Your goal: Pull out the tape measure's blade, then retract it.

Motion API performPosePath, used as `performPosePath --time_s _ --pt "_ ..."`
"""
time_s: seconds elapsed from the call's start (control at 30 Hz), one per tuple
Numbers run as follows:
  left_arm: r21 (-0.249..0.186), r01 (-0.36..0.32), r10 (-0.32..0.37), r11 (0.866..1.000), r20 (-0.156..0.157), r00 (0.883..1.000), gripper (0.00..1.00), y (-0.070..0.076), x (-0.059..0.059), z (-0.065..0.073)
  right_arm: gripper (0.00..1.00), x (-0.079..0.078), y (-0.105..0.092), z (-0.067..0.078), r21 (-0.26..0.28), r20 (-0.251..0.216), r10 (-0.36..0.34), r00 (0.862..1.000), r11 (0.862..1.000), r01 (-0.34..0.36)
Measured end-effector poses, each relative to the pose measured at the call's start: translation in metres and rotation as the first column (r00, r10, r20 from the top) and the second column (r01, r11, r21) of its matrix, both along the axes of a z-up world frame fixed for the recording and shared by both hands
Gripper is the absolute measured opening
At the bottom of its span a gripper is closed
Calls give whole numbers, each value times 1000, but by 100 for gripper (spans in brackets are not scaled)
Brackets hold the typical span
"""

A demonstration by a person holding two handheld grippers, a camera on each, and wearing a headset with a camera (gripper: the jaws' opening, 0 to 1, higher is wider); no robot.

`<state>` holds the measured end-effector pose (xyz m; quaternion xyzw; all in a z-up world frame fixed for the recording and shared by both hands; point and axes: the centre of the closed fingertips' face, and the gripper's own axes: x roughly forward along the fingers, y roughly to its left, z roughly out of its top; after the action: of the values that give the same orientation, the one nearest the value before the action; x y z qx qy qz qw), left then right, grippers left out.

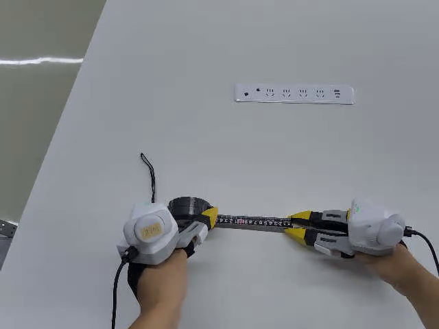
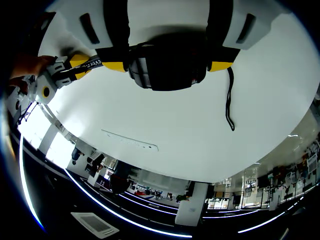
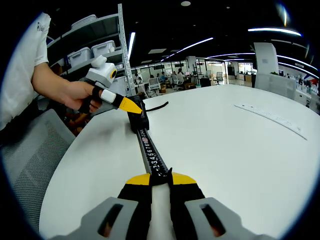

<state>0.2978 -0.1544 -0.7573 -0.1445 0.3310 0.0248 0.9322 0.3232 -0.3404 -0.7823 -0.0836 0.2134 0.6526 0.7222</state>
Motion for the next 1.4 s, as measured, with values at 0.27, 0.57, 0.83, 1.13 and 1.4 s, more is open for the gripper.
performPosePath --time_s 0.27,0.57,0.83,1.13,1.4 --pt "-1 -1 1 1000 0 1000 59 0 0 1 11 -2 11 1 7 -7 7 1000 1000 -7" --pt "-1 -3 3 1000 0 1000 59 -1 1 1 11 -4 21 2 9 -9 17 1000 1000 -17" --pt "-2 -4 4 1000 -1 1000 59 -1 1 0 11 -4 28 1 13 -13 22 1000 1000 -22" --pt "-2 -3 3 1000 -1 1000 59 -1 1 0 11 -6 36 1 15 -15 31 999 999 -31" --pt "-3 -3 3 1000 0 1000 59 -1 2 0 12 -7 45 1 15 -20 42 999 999 -41"
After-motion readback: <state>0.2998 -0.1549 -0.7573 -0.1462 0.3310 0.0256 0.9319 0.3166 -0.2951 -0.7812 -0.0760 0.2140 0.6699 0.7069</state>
